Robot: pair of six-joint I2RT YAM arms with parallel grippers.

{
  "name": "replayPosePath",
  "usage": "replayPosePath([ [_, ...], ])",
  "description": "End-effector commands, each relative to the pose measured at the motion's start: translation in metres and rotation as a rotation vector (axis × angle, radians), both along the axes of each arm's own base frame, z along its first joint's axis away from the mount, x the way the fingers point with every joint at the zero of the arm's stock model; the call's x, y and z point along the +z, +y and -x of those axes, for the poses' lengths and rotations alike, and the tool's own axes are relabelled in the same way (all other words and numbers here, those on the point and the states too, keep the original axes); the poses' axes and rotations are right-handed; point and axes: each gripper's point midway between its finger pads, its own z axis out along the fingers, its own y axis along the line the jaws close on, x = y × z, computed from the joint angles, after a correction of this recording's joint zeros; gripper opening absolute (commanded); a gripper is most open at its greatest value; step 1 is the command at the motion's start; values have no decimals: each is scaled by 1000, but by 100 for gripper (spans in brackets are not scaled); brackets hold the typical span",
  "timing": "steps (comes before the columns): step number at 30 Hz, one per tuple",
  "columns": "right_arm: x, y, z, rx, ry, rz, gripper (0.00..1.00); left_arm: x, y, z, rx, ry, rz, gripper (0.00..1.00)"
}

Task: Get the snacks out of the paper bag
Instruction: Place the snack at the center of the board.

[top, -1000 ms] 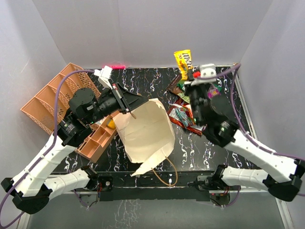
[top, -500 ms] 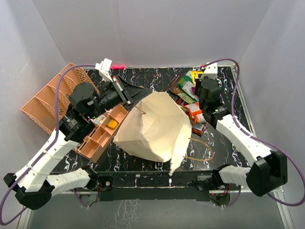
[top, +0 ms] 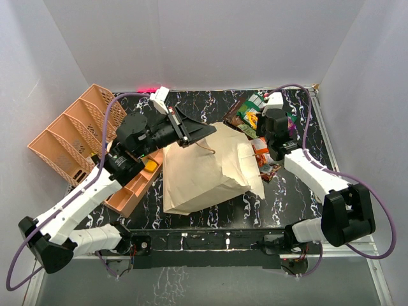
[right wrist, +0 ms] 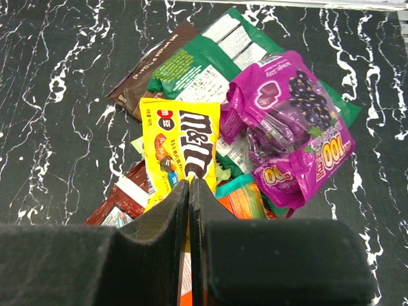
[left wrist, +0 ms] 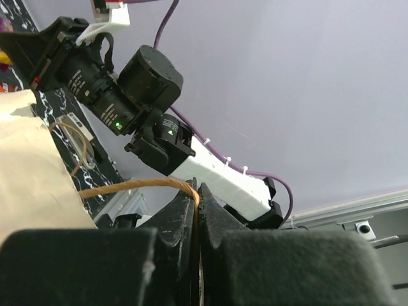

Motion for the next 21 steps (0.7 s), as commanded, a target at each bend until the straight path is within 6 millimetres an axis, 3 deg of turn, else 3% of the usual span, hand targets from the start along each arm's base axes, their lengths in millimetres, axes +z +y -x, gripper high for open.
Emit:
replayPosePath([
  [1,24,9,-12,35,-88,-36,7,36,34,13,109,-118,45,0],
  [4,25,11,-13,37,-93,-48,7,54,29,16,73,-142,147,0],
  [10,31,5,-16,14,-96,-58,7,90,-14,26,-204,-132,253,0],
  [14,24,-11,-20,-17,-57,-64,7,113,-16,42,-321,-144,432,0],
  [21,30,-31,-20,-55,-70,-78,7,111,-19,52,-342,-148,421,0],
])
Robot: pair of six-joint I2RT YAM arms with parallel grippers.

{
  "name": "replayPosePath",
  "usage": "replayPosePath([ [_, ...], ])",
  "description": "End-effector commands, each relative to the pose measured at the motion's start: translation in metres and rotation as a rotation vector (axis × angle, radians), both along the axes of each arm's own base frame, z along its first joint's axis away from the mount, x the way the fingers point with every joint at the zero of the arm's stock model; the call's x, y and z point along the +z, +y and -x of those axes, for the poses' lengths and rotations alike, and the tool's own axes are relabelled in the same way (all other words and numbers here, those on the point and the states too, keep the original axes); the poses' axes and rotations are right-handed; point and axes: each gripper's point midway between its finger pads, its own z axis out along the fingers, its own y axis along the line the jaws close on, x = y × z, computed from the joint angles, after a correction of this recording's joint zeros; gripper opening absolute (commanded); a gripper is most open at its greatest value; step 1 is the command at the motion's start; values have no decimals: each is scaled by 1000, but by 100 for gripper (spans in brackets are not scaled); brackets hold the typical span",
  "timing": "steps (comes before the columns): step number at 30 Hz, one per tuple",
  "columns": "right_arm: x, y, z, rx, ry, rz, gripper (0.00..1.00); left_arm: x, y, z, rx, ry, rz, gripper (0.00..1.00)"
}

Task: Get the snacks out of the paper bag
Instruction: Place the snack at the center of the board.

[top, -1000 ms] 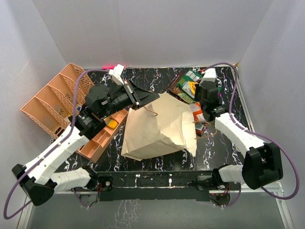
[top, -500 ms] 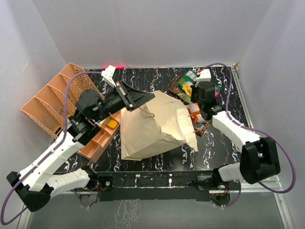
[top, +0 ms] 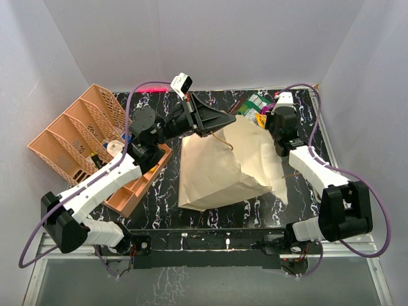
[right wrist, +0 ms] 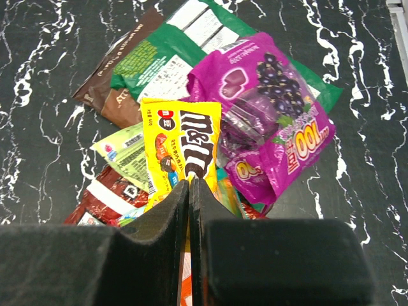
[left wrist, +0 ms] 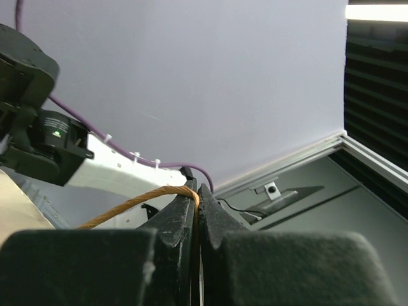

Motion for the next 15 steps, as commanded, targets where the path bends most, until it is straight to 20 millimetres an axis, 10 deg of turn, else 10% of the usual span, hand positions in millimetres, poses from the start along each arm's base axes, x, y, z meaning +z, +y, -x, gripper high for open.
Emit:
replayPosePath([
  [1,46,-3,-13,-12,-124,-38,7,47,24,40,-61,-131,134,0],
  [8,44,6,-13,59,-107,-19,7,-27,41,31,101,-35,-117,0],
  [15,47,16,-14,122,-105,-23,7,-131,110,11,459,68,-595,0],
])
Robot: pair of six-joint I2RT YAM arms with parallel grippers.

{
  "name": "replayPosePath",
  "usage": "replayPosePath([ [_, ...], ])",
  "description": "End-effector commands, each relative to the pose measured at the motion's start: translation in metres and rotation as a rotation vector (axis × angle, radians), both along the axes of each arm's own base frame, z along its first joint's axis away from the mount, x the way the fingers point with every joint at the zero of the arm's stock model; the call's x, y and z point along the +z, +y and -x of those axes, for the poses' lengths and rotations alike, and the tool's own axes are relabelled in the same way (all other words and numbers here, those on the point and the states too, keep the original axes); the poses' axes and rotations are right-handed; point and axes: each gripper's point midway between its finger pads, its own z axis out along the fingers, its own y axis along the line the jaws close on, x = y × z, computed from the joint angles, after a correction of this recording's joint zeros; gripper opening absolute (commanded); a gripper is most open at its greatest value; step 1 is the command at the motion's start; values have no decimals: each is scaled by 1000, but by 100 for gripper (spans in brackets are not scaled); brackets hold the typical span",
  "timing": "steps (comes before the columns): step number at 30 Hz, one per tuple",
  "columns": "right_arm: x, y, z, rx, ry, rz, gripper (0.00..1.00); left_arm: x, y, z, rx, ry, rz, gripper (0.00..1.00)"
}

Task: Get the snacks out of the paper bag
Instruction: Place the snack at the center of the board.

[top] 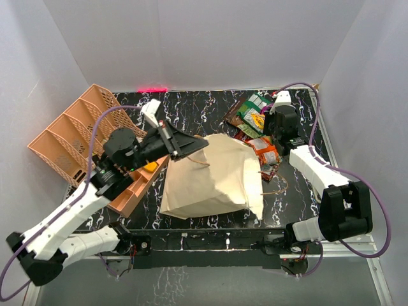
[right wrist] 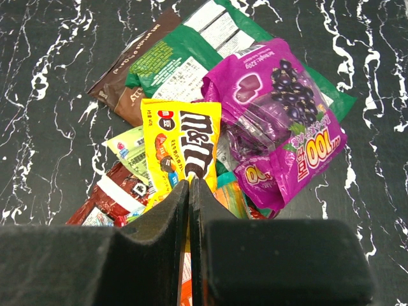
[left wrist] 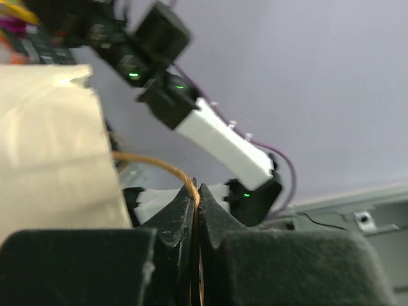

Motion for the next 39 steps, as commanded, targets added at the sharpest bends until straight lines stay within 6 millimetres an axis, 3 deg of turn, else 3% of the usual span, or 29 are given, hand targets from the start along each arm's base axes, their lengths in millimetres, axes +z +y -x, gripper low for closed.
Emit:
replayPosePath([
  [1,44,13,-13,66,-108,-23,7,-73,55,-15,257,54,-342,0],
  [13,22,40,-16,198,-49,-26,7,-102,164,-12,609,40,-699,0],
  [19,-3,35,-23,152,16,58,7,-112,204,-8,725,54,-828,0],
  [24,-28,27,-23,115,70,120,11,-104,211,-3,746,38,-792,5],
  [27,-36,29,-21,113,109,126,29,-97,215,-3,762,28,-782,11],
  [29,-27,35,-19,114,109,128,48,-91,215,-2,763,17,-778,16],
  [33,3,54,-12,144,64,115,64,-85,213,-6,755,-30,-795,3],
  [36,22,84,0,225,30,41,71,-77,177,-12,613,-135,-755,0],
  [39,26,139,20,384,35,-121,72,-75,155,-14,520,-196,-735,0],
])
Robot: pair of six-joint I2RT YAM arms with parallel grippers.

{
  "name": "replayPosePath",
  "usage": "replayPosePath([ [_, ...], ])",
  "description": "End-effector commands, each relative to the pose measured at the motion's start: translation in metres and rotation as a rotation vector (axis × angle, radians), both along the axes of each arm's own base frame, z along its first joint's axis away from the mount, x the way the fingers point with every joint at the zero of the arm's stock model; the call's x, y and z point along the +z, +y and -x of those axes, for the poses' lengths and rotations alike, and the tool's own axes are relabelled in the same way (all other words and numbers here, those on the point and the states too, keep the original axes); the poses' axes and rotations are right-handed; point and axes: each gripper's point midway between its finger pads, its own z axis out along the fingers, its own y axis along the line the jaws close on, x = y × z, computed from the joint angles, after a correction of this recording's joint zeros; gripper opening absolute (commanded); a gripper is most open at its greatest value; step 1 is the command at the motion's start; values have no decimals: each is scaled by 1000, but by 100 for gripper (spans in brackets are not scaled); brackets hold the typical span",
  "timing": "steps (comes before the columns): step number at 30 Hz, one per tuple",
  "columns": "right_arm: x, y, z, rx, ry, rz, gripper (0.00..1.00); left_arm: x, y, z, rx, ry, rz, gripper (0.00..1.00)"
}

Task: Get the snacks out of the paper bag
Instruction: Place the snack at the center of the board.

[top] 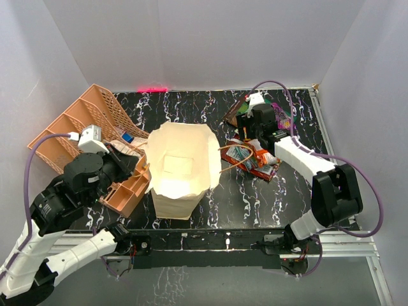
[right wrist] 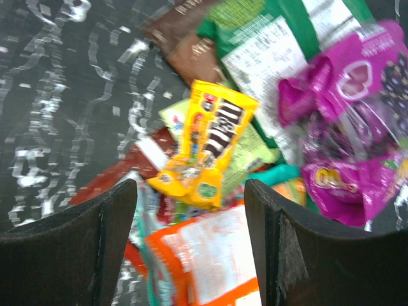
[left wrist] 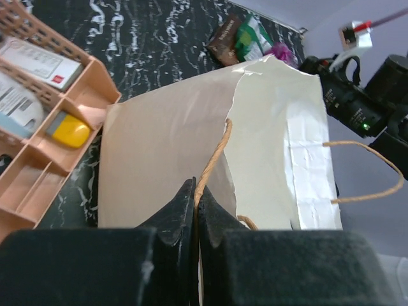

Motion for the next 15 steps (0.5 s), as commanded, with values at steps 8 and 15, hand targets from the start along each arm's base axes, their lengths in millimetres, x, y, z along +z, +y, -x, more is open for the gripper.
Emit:
replayPosePath([
  [8,74,124,85,190,-40,-504,72,12,-100,-9,-464,-116,10,0],
  [15,96,110,124,152,-28,-581,72,48,-165,-8,-720,-173,156,0],
])
